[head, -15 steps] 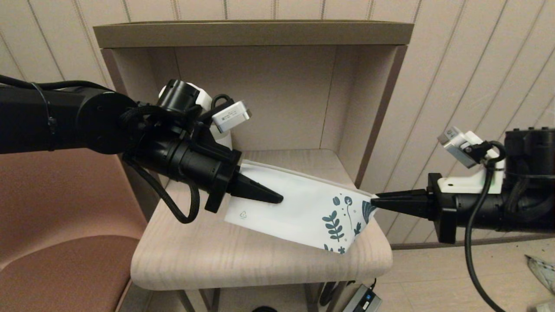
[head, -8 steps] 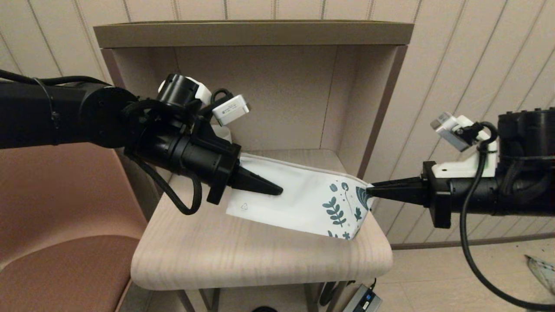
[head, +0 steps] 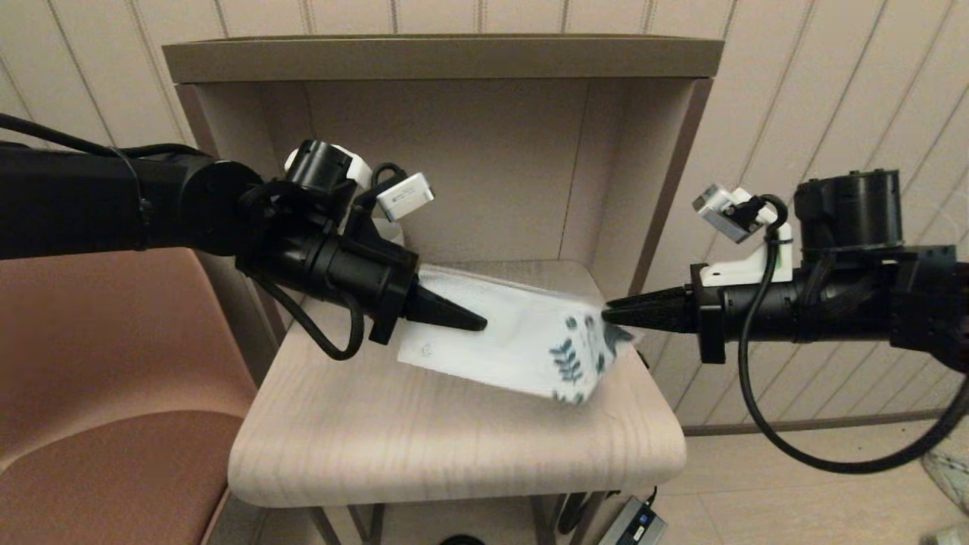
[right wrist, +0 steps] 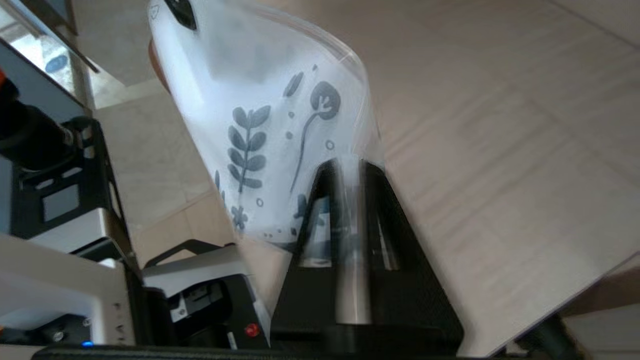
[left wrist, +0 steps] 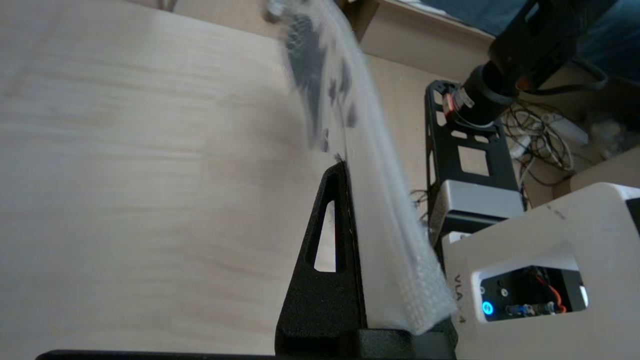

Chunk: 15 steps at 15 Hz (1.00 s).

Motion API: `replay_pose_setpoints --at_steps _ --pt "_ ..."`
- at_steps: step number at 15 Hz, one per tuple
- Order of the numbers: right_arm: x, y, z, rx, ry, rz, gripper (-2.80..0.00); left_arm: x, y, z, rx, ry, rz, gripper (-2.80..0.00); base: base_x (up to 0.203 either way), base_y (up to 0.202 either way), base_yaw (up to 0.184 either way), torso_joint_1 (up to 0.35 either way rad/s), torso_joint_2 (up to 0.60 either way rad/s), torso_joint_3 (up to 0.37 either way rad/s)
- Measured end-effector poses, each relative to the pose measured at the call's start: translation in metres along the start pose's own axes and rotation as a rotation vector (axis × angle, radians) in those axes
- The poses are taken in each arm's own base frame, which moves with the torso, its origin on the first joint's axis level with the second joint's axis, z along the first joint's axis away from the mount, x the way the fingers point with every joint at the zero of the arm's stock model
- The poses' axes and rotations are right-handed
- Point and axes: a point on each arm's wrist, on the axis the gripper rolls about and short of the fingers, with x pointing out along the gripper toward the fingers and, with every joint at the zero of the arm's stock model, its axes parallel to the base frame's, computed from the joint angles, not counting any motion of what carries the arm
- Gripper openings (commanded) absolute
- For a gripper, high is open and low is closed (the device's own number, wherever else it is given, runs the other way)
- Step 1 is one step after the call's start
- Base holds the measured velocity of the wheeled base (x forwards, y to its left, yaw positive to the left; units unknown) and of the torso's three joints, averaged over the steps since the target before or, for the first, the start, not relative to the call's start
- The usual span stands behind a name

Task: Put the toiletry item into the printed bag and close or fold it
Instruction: Close the strorage bag and place it on the desk

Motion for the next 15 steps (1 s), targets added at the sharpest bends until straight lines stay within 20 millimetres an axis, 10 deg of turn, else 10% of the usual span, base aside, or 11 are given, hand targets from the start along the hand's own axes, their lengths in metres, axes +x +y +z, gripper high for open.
replay_pose_setpoints --at_steps 11,12,15 --pt "-0.039 -0.003 0.016 -0.045 -0.061 -0.115 0.0 -0.01 0.026 -0.015 -0.047 0.0 0.05 -2.8 0.0 0.0 0.0 0.0 0.0 0.0" --pt "-0.049 -0.001 0.019 -0.057 -0.076 -0.139 0.0 -0.011 0.031 -0.018 -0.053 0.001 0.057 0.0 0.0 0.0 0.0 0.0 0.0 0.0" --pt "-0.067 0.007 0.021 -0.068 -0.094 -0.18 0.0 -0.01 0.042 -0.021 -0.063 0.0 0.064 0.0 0.0 0.0 0.0 0.0 0.0 0.0"
